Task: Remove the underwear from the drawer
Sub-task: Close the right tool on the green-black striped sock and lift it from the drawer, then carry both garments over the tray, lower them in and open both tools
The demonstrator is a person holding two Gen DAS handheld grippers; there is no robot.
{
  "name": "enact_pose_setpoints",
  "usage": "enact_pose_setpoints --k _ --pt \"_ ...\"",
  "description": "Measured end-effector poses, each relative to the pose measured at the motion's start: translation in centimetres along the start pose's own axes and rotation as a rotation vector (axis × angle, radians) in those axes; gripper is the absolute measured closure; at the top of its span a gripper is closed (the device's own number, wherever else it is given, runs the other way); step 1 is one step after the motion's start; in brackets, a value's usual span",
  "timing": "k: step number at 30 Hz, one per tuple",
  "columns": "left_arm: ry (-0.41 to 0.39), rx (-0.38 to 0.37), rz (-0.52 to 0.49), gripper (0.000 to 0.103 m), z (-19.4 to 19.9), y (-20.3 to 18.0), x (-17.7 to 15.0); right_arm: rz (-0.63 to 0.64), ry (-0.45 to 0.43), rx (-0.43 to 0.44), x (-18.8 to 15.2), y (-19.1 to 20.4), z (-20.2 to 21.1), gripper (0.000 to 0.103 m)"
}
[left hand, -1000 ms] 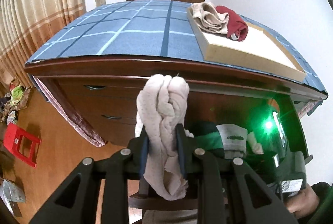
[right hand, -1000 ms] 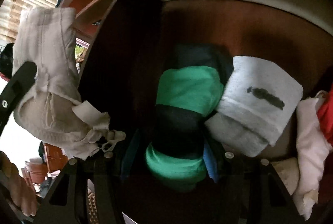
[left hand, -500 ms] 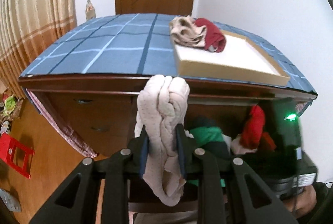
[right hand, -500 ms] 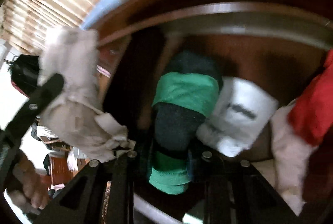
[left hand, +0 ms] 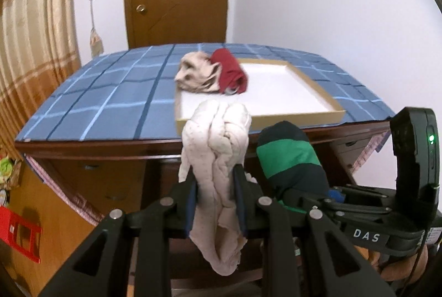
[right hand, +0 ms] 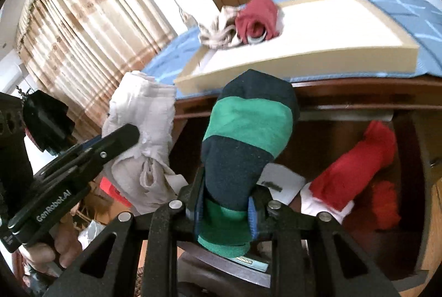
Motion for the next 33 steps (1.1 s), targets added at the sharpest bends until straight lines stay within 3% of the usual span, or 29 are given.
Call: enact_pose_setpoints --k 5,12,19,33 --pt "-0.023 -0.022 -0.041 0.081 0.2 -2.0 1.6 0.003 -0.064 -0.021 1.6 -1.1 4.2 0.076" --pt "-0.066 -0.052 -0.068 0.081 -0.1 -3.9 5.1 0.008 -0.144 -0.059 4.6 -2.2 6.4 0.076" --pt "-0.094 -0.08 -0.068 0.081 -2.1 -5.0 9.3 0.04 -0.189 -0.112 8.8 -2.8 6.6 0.076" --pt "-0.104 -0.092 -0.079 0.081 -7.7 -6.8 15.3 0.057 -0.189 -0.17 16.4 -6.2 3.7 0.076"
Point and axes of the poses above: each gripper's, at about its wrist camera, not at the fingertips, and z roughly against the way its jaws point, y to its left, x to its top, the point moved 5 cm from there along -z, roughly the way its jaws point, and after that the axes turned 1 degree about -z, right-handed, at the moved point
